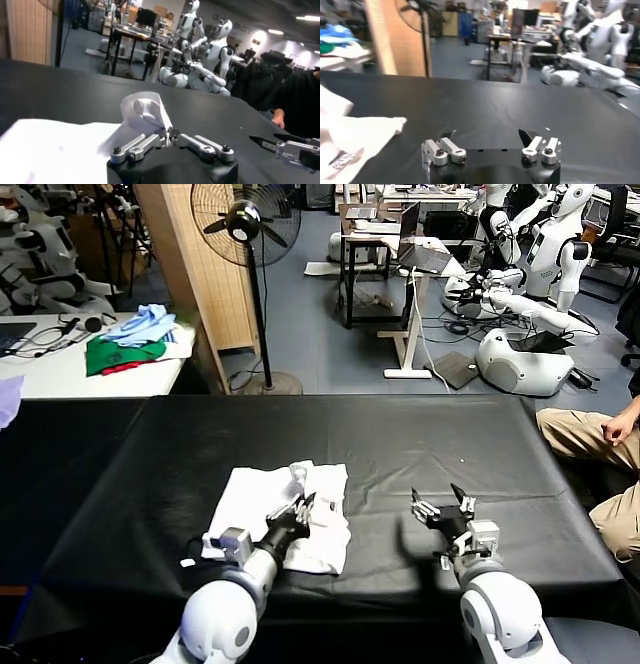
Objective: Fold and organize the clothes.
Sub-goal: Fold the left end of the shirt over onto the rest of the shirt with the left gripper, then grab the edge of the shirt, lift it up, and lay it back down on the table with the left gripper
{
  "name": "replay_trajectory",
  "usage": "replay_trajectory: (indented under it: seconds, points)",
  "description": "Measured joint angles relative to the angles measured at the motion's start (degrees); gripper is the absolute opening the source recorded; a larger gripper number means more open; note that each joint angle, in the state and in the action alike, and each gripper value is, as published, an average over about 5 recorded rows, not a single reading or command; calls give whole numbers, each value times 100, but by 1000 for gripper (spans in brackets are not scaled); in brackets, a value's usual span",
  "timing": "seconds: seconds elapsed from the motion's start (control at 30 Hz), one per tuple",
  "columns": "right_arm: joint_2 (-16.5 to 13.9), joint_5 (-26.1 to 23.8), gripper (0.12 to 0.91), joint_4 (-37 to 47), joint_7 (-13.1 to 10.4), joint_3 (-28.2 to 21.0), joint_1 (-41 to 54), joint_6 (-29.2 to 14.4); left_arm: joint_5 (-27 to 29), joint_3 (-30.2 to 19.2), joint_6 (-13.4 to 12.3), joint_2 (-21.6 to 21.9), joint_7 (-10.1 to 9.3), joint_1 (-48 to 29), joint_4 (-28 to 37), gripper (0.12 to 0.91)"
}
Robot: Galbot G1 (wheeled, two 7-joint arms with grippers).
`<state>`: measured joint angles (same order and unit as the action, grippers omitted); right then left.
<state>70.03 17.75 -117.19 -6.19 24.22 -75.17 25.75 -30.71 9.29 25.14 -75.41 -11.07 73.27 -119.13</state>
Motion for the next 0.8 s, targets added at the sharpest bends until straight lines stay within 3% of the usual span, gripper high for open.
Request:
replay_trajectory:
  seconds: [0.13, 0.27, 0.37, 0.57, 0.8]
  points:
    - [-53, 20, 798, 28, 248, -220, 110, -121, -5, -18, -88, -256, 83, 2, 6, 570]
    - [-142, 55, 798, 69, 515, -579, 296, -141, 7, 113, -134, -322, 105, 67, -148, 749]
    - [-171, 41, 798, 142, 610, -945, 513, -126, 146, 358, -223, -161, 104, 151, -249, 792]
    - [-82, -48, 798, 368, 559, -1843, 1070, 102, 355, 1051, -342, 323, 82, 445, -296, 798]
    - [-157, -884, 798, 371, 396, -2570, 1255, 698, 643, 1435, -396, 378, 78, 744, -228, 798]
